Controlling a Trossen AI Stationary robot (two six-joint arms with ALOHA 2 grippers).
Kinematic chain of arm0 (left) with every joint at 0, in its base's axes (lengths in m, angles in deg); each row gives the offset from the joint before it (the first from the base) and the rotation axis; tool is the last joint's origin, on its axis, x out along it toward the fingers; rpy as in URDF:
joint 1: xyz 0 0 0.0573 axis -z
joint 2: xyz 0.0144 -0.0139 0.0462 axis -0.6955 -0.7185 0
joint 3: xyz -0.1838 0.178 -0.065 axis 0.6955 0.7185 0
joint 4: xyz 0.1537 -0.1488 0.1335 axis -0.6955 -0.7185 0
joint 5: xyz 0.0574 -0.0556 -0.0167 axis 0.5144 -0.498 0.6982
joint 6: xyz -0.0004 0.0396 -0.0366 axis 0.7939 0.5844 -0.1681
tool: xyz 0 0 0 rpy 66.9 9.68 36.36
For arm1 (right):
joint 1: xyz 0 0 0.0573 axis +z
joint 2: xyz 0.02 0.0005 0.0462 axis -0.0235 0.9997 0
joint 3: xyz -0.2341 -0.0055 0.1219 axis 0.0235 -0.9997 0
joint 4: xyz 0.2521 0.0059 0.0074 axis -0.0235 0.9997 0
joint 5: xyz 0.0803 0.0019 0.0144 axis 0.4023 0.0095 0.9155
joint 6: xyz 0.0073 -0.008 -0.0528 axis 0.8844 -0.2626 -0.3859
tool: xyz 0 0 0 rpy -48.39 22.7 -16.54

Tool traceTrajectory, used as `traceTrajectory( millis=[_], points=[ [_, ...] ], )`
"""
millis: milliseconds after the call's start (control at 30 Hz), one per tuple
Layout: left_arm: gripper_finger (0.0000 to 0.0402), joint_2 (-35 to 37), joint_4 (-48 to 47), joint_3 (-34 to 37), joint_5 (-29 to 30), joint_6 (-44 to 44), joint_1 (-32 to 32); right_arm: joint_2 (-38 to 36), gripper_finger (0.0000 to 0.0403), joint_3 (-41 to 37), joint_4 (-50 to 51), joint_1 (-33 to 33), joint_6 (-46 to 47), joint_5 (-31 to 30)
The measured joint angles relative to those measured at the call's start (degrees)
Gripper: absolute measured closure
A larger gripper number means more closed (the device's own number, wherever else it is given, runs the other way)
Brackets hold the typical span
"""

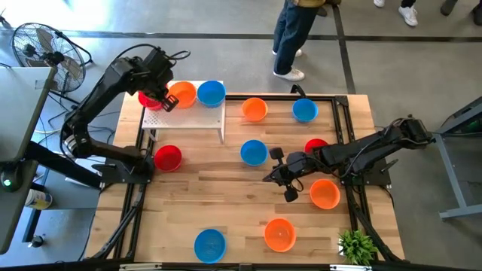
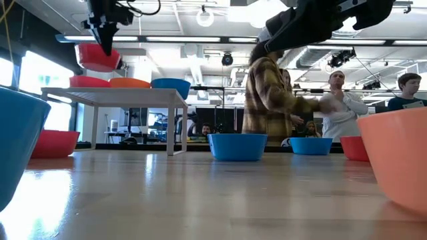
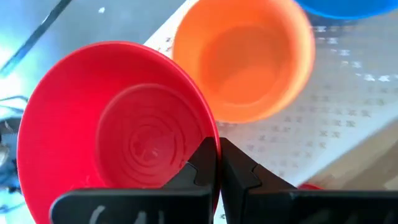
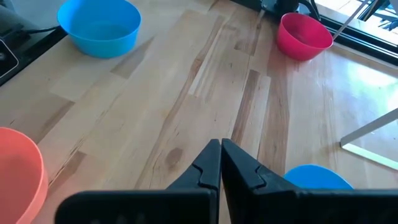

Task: Pick & Place Mini bowls
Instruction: Stack the red bowl on top of the other red bowl on the shelf

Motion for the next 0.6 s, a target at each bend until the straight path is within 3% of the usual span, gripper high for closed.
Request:
traceTrajectory(
  millis=[300, 600],
  points=[
    [0.0401, 1.15, 4.28, 6.42, -1.83, 0.01, -4.86, 0.01, 0.0401, 0.0, 0.03, 0.0, -1.05, 0.12],
    [0.0401, 1.84, 8.1, 11.02, -2.66, 0.23, -5.42, 0.02, 0.0401, 0.0, 0.2, 0.0, -1.49, 0.17]
  ],
)
